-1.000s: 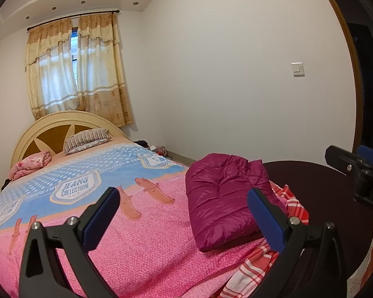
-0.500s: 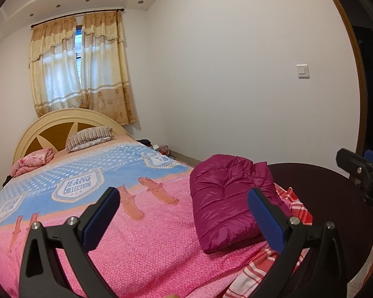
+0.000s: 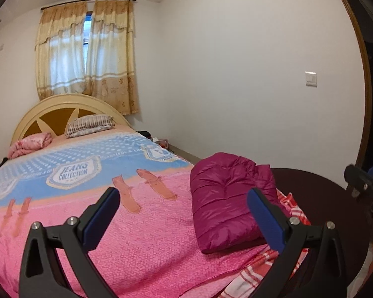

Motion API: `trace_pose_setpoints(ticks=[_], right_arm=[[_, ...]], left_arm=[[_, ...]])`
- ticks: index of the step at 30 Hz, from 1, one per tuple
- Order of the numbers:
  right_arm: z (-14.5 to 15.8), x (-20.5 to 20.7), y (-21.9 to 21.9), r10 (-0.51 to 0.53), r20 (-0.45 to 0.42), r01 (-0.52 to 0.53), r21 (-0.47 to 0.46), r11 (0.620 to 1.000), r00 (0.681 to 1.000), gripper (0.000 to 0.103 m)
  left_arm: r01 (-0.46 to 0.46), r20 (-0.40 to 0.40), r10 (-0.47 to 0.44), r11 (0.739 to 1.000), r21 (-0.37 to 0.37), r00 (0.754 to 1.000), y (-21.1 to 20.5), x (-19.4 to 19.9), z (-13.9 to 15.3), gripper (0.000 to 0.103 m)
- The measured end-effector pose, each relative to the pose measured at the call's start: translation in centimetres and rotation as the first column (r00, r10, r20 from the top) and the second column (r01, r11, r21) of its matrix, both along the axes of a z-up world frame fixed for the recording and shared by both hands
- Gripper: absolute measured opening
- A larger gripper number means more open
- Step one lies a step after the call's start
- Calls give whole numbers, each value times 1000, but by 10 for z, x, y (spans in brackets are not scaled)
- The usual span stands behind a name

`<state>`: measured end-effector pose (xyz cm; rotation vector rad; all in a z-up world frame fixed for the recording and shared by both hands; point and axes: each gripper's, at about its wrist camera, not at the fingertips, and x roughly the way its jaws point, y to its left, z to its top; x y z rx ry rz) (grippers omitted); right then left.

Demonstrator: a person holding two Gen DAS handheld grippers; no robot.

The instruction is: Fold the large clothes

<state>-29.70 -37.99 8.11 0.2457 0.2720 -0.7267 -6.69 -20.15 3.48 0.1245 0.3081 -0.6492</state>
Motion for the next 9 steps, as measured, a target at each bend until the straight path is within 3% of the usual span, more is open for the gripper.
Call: trace_pose_setpoints(ticks=[9], right_arm=[[-6,4,-6,-3,-12,4,20,1000,1000,89]], left_arm=[[-19,-17,20,998,64,1000,-3,9,-6,103]])
